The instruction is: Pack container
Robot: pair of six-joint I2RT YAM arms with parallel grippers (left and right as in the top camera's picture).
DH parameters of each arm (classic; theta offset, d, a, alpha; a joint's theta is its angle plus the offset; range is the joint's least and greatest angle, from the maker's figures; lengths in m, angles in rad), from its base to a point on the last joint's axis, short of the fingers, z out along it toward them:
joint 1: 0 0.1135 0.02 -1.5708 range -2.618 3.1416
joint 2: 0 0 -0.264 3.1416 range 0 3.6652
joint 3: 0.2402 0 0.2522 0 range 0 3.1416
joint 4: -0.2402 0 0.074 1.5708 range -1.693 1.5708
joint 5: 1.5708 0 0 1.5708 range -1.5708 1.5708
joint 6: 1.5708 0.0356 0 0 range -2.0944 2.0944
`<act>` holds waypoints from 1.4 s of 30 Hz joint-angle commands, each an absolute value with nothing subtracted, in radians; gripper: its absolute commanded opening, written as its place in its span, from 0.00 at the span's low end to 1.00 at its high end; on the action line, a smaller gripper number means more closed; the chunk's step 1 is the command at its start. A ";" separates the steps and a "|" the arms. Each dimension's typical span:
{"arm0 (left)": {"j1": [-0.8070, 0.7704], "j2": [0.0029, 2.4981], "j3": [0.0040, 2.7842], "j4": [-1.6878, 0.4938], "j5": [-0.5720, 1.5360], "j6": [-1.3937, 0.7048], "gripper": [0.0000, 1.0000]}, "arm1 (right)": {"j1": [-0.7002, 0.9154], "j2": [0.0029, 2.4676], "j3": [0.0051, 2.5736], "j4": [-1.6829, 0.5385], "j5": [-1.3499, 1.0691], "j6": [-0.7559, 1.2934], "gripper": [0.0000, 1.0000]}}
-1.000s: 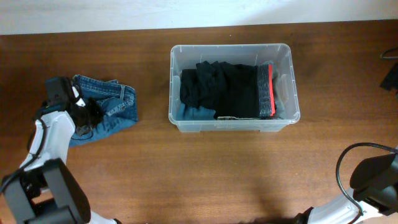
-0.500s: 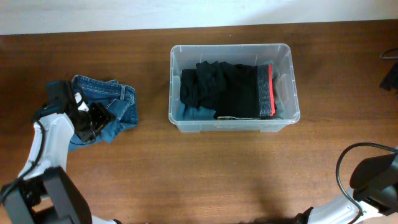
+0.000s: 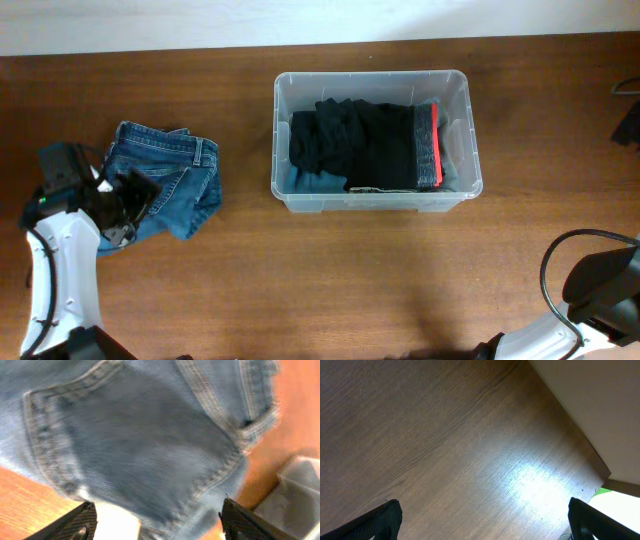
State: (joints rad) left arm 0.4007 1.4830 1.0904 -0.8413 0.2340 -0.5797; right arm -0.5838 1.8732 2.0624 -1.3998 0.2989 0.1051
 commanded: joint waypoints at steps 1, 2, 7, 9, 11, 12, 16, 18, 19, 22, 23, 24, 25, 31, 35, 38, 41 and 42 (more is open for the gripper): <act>0.453 1.502 0.999 -0.822 0.213 -0.641 0.80 | -0.583 1.873 2.066 -1.399 0.311 0.112 0.98; 0.467 1.506 0.977 -0.815 0.217 -0.645 0.80 | -0.583 1.873 2.066 -1.399 0.311 0.112 0.99; 0.519 1.509 0.922 -0.813 0.257 -0.667 0.78 | -0.583 1.873 2.066 -1.399 0.311 0.112 0.98; 0.528 1.509 0.922 -0.806 0.276 -0.678 0.78 | -0.583 1.873 2.066 -1.399 0.311 0.112 0.98; 0.537 1.509 0.922 -0.805 0.296 -0.706 0.78 | -0.583 1.873 2.066 -1.399 0.311 0.112 0.98; 0.541 1.509 0.922 -0.805 0.313 -0.717 0.79 | -0.583 1.873 2.066 -1.399 0.311 0.112 0.98; 0.546 1.509 0.922 -0.796 0.364 -0.755 0.79 | -0.583 1.873 2.066 -1.399 0.311 0.112 0.98; 0.546 1.509 0.921 -0.795 0.363 -0.756 0.79 | -0.583 1.873 2.066 -1.399 0.311 0.112 0.98; 0.546 1.509 0.917 -0.795 0.363 -0.758 0.79 | -0.583 1.873 2.066 -1.399 0.311 0.112 0.98; 0.546 1.509 0.897 -0.788 0.363 -0.789 0.79 | -0.583 1.873 2.066 -1.399 0.311 0.112 0.98; 0.546 1.509 0.887 -0.780 0.363 -0.801 0.79 | -0.583 1.873 2.066 -1.399 0.311 0.112 0.98; 0.546 1.509 0.873 -0.771 0.363 -0.818 0.79 | -0.583 1.873 2.066 -1.399 0.311 0.112 0.98; 0.547 1.509 0.860 -0.765 0.363 -0.836 0.79 | -0.583 1.873 2.066 -1.399 0.311 0.112 0.98; 0.583 1.509 0.778 -0.670 0.363 -0.886 0.79 | -0.583 1.873 2.066 -1.399 0.311 0.112 0.98; 0.607 1.509 0.752 -0.582 0.363 -0.886 0.79 | -0.583 1.873 2.066 -1.399 0.311 0.112 0.98; 0.610 1.509 0.739 -0.527 0.364 -0.886 0.87 | -0.583 1.873 2.066 -1.399 0.311 0.112 0.98; 0.610 1.513 0.722 -0.463 0.364 -0.886 0.95 | -0.583 1.873 2.066 -1.399 0.311 0.112 0.98; 0.610 1.514 0.718 -0.446 0.364 -0.886 0.95 | -0.583 1.873 2.066 -1.399 0.311 0.112 0.98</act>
State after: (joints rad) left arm 0.6037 1.5021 0.7418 -0.4713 0.3687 -0.8795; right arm -0.5838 1.8732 2.0624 -1.3994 0.2989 0.1047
